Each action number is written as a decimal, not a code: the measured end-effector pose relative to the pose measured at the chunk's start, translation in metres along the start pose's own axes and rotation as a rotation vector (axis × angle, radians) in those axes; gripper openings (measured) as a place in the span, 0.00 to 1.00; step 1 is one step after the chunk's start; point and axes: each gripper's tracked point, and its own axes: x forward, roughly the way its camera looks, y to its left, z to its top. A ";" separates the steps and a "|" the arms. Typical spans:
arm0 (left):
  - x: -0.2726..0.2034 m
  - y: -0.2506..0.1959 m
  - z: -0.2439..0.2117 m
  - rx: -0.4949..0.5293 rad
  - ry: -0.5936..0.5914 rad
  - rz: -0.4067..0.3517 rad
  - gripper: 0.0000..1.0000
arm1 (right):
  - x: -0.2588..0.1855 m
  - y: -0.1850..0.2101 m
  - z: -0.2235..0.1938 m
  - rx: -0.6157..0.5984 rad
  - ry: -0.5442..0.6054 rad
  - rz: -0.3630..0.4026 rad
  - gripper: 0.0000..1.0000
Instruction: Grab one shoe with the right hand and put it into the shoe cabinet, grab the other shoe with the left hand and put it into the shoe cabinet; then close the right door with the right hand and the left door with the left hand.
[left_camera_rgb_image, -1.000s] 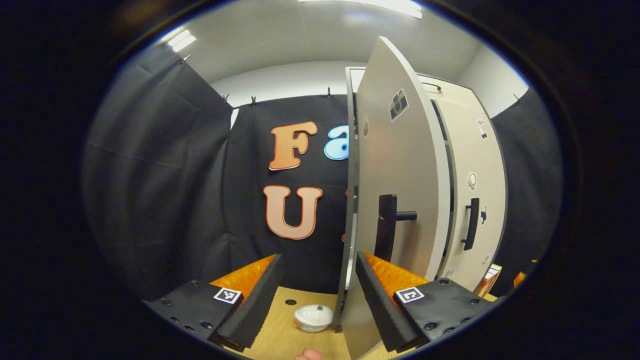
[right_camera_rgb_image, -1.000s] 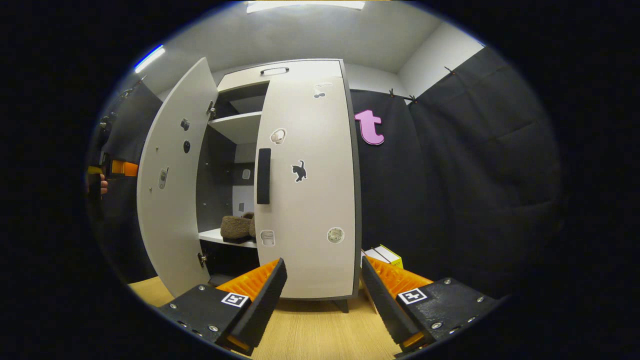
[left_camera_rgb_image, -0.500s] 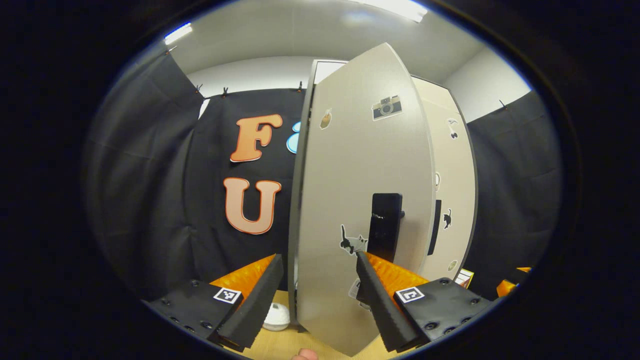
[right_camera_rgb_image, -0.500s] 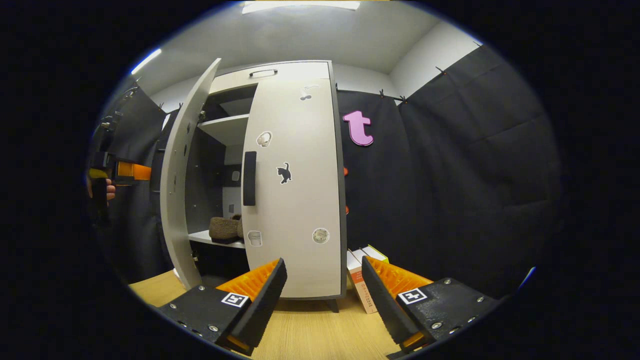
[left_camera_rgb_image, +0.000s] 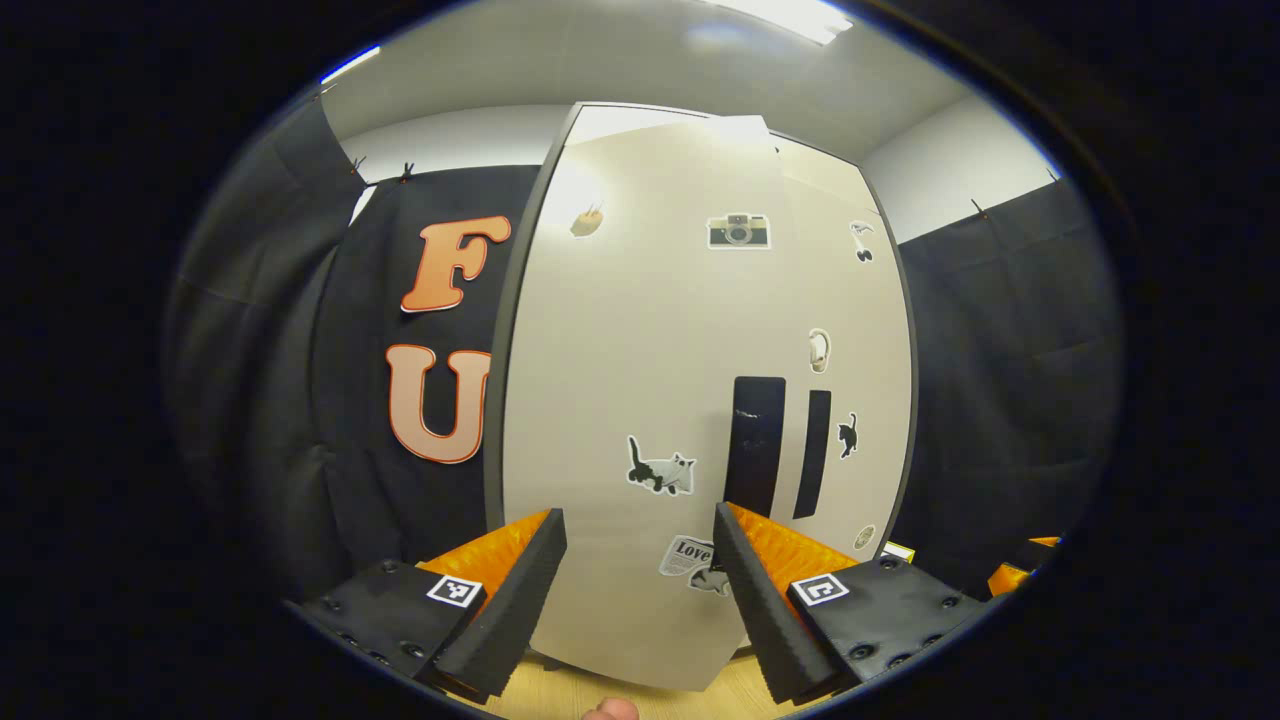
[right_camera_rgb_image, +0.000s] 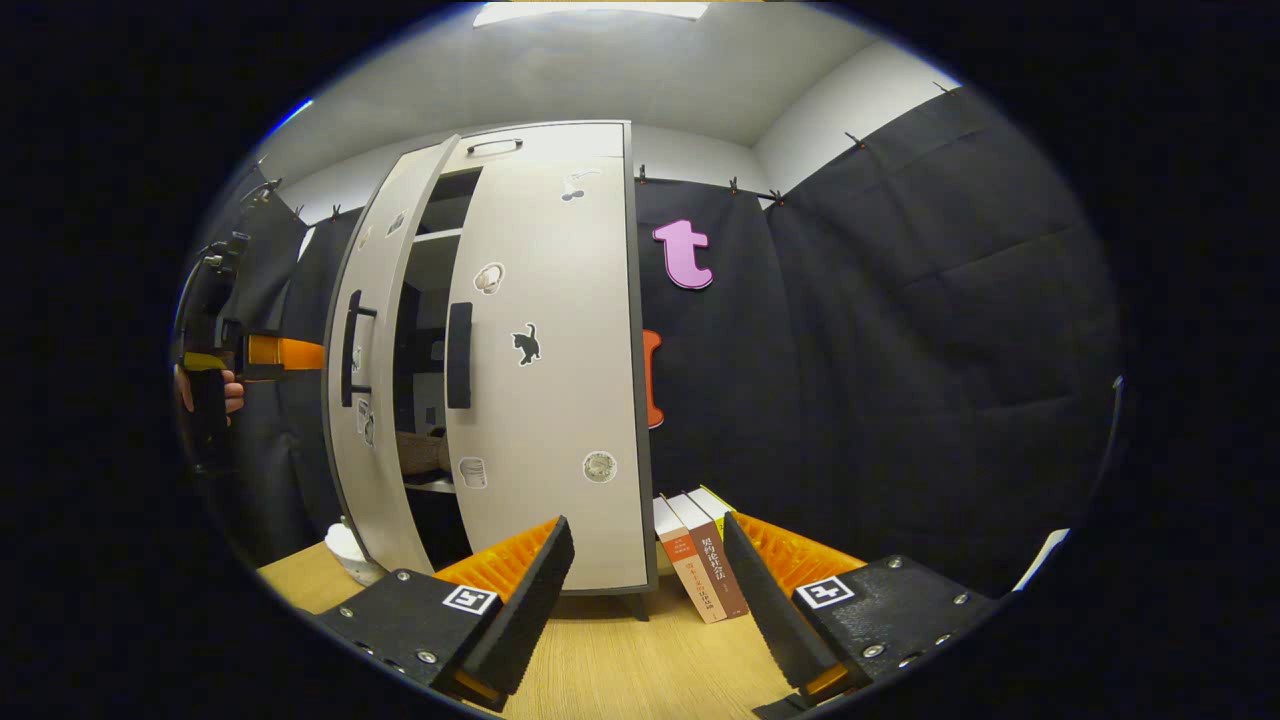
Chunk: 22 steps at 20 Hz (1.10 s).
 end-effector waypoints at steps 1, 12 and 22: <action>0.007 -0.005 -0.003 0.002 0.003 -0.003 0.96 | -0.001 -0.002 0.001 0.000 -0.001 -0.006 0.93; 0.061 -0.026 -0.006 0.012 -0.007 -0.016 0.99 | -0.007 -0.025 0.003 -0.003 -0.003 -0.062 0.93; 0.095 -0.031 -0.013 -0.003 -0.009 0.000 0.96 | -0.007 -0.034 0.005 0.005 -0.002 -0.065 0.93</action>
